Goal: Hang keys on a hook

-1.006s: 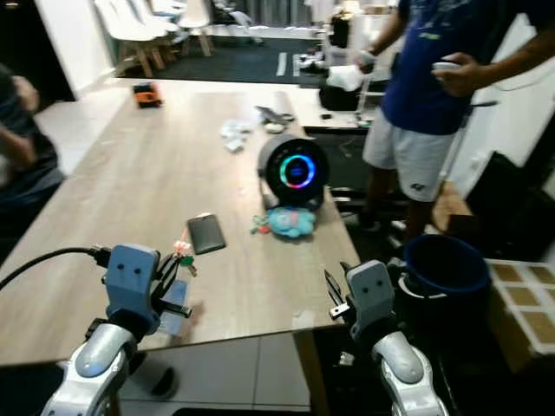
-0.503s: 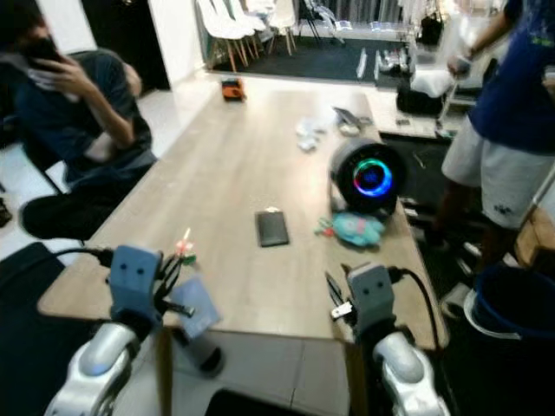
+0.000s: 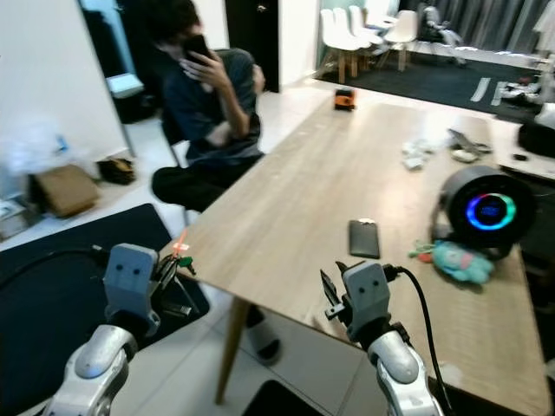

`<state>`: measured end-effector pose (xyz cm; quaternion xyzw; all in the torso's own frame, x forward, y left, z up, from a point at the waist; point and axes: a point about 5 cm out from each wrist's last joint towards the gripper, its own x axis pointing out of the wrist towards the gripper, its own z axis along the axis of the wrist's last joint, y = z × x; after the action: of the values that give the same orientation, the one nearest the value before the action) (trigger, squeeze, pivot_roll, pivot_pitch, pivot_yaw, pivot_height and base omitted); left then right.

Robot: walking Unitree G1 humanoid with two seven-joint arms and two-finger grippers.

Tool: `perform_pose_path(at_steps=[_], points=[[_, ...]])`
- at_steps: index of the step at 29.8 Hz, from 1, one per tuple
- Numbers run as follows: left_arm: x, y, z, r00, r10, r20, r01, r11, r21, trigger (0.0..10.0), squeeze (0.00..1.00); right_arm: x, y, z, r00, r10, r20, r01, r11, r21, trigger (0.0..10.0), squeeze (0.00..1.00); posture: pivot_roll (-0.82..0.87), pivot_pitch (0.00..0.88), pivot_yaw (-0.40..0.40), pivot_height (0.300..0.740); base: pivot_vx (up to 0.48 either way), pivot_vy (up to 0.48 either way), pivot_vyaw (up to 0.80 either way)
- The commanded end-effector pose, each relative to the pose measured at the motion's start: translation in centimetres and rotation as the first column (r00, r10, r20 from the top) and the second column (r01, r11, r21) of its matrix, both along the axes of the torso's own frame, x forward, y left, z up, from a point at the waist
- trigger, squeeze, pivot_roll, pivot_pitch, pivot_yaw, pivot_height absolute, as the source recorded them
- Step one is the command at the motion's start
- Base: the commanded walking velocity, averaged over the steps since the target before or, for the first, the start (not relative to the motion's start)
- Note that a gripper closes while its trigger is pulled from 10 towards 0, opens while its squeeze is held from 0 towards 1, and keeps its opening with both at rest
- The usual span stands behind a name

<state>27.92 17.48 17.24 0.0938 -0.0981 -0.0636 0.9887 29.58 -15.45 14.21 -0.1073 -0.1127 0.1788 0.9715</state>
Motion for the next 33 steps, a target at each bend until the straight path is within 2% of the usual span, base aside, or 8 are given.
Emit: perform_pose_path(at_steps=[1, 5, 27, 33], points=[[-0.05, -0.06, -0.17, 1.000, 0.002, -0.012, -0.002, 1.000, 0.015, 10.0, 0.00, -0.15, -0.05, -0.49, 1.000, 0.002, -0.018, -0.002, 1.000, -0.001, 10.0, 0.00, 0.05, 0.130, -0.002, 0.740, 0.000, 0.000, 0.80], [-0.03, -0.06, -0.13, 1.000, 0.001, -0.012, -0.001, 1.000, 0.015, 10.0, 0.00, -0.18, 0.02, -0.46, 1.000, 0.001, -0.014, -0.001, 1.000, -0.001, 10.0, 0.00, 0.05, 0.130, 0.000, 0.740, 0.000, 0.000, 0.74], [-0.06, -0.02, -0.08, 1.000, -0.002, -0.011, 0.002, 1.000, 0.010, 10.0, 0.00, -0.21, 0.26, -0.43, 1.000, -0.001, -0.009, 0.001, 1.000, 0.012, 10.0, 0.00, 0.05, 0.134, 0.005, 0.740, 0.000, 0.000, 0.00], [-0.06, 0.02, -0.13, 1.000, 0.000, -0.013, 0.000, 1.000, 0.011, 10.0, 0.00, -0.15, 0.28, -0.48, 1.000, -0.001, -0.011, 0.001, 1.000, 0.006, 10.0, 0.00, 0.05, 0.135, 0.003, 0.740, -0.267, 0.000, 0.00]])
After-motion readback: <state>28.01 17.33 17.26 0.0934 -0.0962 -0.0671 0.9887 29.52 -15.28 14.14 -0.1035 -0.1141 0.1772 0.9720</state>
